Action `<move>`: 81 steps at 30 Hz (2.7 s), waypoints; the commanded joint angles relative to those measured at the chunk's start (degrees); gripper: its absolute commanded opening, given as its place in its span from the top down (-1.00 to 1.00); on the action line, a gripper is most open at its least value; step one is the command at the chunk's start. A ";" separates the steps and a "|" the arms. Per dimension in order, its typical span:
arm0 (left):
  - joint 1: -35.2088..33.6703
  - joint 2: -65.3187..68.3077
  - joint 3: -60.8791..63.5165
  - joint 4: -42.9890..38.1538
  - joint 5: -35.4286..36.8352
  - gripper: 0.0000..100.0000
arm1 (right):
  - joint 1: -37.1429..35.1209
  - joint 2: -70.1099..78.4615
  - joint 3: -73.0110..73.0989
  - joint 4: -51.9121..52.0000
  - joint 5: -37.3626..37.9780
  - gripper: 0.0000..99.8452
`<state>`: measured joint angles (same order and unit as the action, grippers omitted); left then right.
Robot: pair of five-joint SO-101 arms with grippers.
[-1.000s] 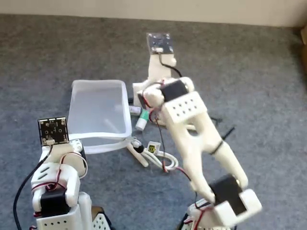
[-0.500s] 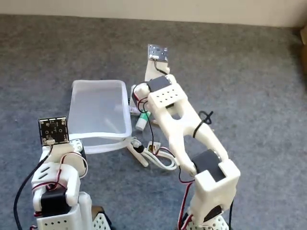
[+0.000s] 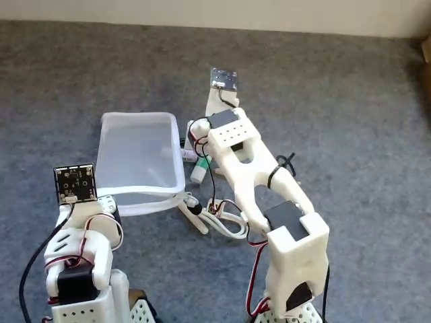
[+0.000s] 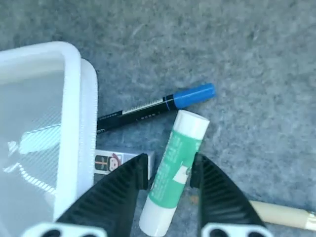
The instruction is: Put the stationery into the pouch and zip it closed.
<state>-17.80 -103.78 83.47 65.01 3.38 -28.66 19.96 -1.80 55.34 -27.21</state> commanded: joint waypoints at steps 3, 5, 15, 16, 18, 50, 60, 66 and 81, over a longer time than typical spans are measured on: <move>-1.01 -0.40 -1.36 0.00 0.26 0.99 | 1.27 -1.36 -3.56 -0.75 -0.62 0.73; -1.01 -0.40 -1.36 0.00 0.26 0.99 | 1.27 -1.01 -3.56 -0.75 -0.62 0.73; -1.01 -0.40 -1.27 0.09 0.26 0.99 | 1.80 3.30 -3.65 -1.01 1.85 0.74; -1.01 -0.40 -1.27 0.09 0.26 0.99 | 2.15 3.30 -3.65 -0.92 1.76 0.74; -1.01 -0.40 -1.27 0.18 0.26 0.99 | 2.59 3.30 -3.56 -0.84 1.76 0.74; -1.01 -0.40 -1.19 0.35 0.26 0.99 | 2.86 -8.13 -3.30 16.04 7.82 0.87; -1.01 -0.40 -1.19 0.35 0.26 0.99 | 2.68 -6.81 -3.30 14.02 7.91 0.86; -1.01 -0.40 -1.19 0.35 0.26 0.99 | 1.63 2.59 -4.26 12.18 7.91 0.86; -1.01 -0.40 -1.10 0.35 0.18 0.99 | 0.57 20.35 -30.99 32.66 11.60 0.84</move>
<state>-17.80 -103.78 83.47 65.01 3.38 -27.52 40.09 -25.89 83.82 -19.12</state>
